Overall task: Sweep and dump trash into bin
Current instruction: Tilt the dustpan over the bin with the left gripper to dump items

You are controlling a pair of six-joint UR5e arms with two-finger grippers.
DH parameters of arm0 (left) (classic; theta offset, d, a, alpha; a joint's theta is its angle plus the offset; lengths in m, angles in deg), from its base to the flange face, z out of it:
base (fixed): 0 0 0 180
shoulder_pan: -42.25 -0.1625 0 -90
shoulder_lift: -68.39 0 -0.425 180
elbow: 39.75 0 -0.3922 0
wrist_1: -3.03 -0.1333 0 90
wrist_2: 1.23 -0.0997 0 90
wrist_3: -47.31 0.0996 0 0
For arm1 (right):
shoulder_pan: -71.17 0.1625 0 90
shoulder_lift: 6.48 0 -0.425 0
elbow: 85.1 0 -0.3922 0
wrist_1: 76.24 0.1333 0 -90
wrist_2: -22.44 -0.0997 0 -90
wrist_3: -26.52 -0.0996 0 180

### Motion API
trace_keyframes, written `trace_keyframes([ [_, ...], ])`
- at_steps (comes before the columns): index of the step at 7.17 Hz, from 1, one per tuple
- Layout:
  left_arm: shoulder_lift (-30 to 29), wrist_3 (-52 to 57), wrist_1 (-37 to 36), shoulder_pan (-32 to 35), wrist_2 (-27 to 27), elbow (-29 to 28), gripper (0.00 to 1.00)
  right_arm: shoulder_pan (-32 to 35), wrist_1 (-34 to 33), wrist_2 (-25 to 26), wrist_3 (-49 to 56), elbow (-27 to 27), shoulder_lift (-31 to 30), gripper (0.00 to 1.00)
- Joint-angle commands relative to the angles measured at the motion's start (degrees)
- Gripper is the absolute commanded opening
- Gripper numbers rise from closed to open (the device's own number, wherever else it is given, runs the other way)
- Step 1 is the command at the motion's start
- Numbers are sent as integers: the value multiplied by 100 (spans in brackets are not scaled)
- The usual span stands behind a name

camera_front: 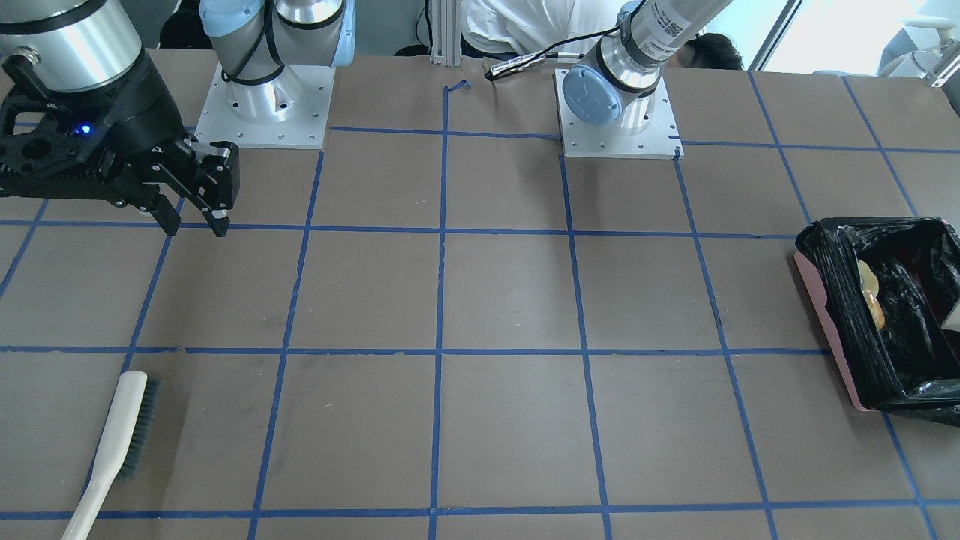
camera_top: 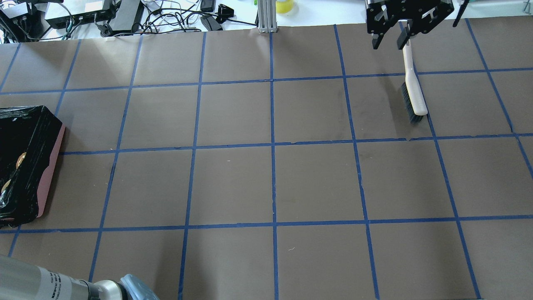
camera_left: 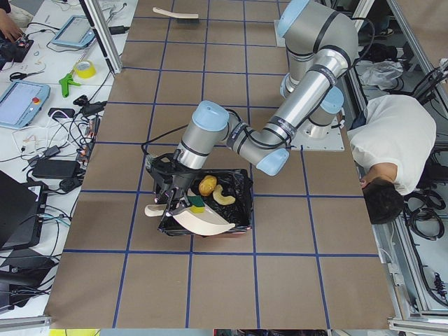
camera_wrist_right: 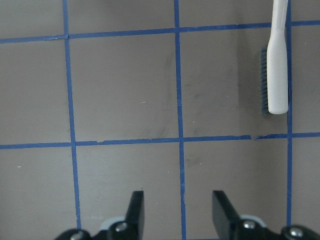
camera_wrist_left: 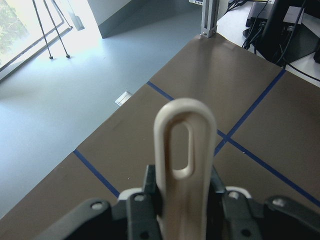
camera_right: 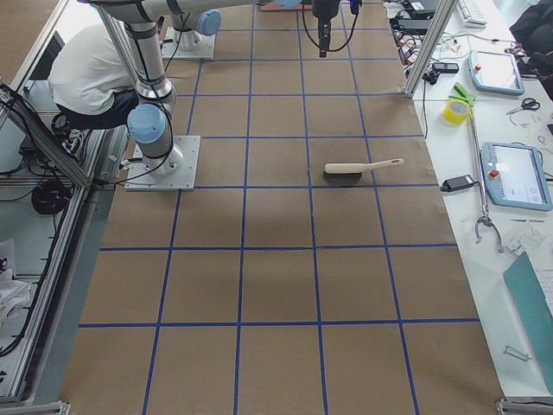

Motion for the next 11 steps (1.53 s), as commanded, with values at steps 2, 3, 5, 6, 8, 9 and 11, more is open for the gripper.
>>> trace_keyframes([
  [2,79,414,-489,153,-2,6,0,0,39,-33,-25,77,-4,100],
  [3,175,572,-596,415,-2,85,0,-9,13,-68,1,156,-4,100],
  [5,247,1406,-2022,768,7,479,0,-44,-5,-7,1,209,-30,100],
  [6,273,1600,-2500,778,7,742,0,-35,-14,2,1,218,-30,100],
  [8,378,1567,-2463,786,-11,807,0,-44,-23,11,-7,218,-30,100],
  [9,518,1070,-1608,795,-167,693,0,-44,-23,2,-7,218,-30,100],
  [11,921,181,-269,1223,-965,500,0,-44,-23,11,-16,218,-30,100],
])
